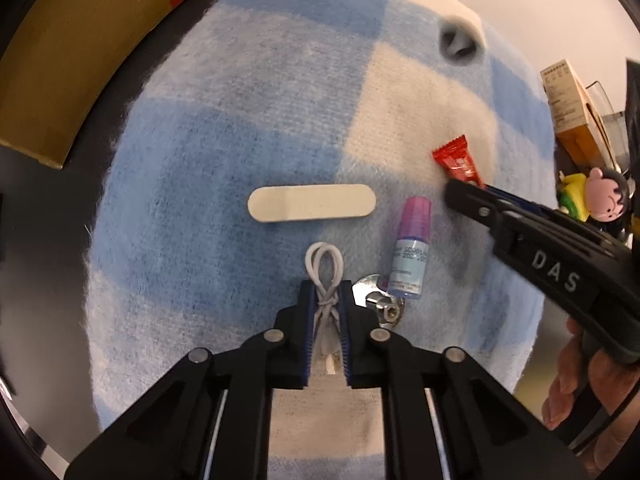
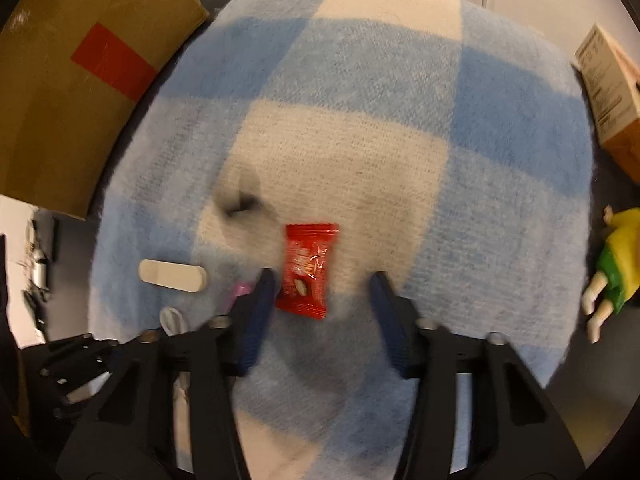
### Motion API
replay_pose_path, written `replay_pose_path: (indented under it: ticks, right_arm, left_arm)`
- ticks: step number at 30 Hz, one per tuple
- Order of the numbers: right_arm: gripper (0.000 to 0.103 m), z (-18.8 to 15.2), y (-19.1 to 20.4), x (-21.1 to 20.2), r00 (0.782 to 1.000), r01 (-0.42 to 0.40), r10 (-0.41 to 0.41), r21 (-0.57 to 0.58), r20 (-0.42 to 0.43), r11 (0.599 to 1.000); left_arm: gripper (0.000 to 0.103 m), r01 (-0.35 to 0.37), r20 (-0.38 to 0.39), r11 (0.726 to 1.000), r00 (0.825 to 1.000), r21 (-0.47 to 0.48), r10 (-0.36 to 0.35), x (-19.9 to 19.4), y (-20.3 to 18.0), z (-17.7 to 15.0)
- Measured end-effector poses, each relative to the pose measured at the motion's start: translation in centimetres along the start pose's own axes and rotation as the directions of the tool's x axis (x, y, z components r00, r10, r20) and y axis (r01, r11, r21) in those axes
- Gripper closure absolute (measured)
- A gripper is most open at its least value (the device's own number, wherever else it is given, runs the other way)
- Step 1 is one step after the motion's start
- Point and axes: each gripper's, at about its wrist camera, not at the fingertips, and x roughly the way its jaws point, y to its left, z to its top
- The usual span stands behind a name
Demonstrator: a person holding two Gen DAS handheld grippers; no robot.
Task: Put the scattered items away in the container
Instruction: 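Grasp the white cable with the left gripper while the right grasps the red candy, then lift the white cable with the left gripper while the right lifts the red candy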
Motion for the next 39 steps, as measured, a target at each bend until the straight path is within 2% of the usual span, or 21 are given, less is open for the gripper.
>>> replay_pose_path:
  ticks: [1, 4, 10, 19, 31, 39]
  right_arm:
    - [0.081, 0.0, -0.2, 0.0, 1.0, -0.001, 0.001, 0.004, -0.002, 1.0]
    - [0.083, 0.0, -0.6, -0.3, 1.0, -0.012, 0.012, 0.016, -0.004, 1.0]
    - [0.084, -0.2, -1.2, -2.1, 0.999, -0.039, 0.039, 0.05, 0.014, 0.998]
    - [0.084, -1.5, -1.1, -7.3, 0.997, -0.053, 0.048, 0.087, 0.066, 0.995]
    - [0.084, -5.8, 2.5, -14.5, 0.987, -0.075, 0.058, 0.108, 0.151, 0.991]
    - [0.084, -9.5, 4.6, -18.5, 0.979, -0.084, 0.056, 0.136, 0.196, 0.987]
  left_arm:
    - [0.092, 0.002, -0.001, 1.0, 1.0, 0.002, -0.002, 0.0, 0.0, 0.0]
    - [0.092, 0.009, 0.0, 1.0, 1.0, 0.012, -0.009, -0.5, 0.1, -0.1]
    - [0.092, 0.023, 0.026, 0.999, 0.999, 0.031, -0.024, -2.6, -0.2, -0.3]
    - [0.092, 0.046, 0.066, 0.997, 0.997, 0.055, -0.05, -6.1, -1.1, -0.6]
    - [0.092, 0.081, 0.13, 0.981, 0.986, 0.173, -0.105, -12.9, -3.6, -2.6]
    - [0.092, 0.089, 0.144, 0.969, 0.982, 0.23, -0.125, -16.2, -3.2, -5.8]
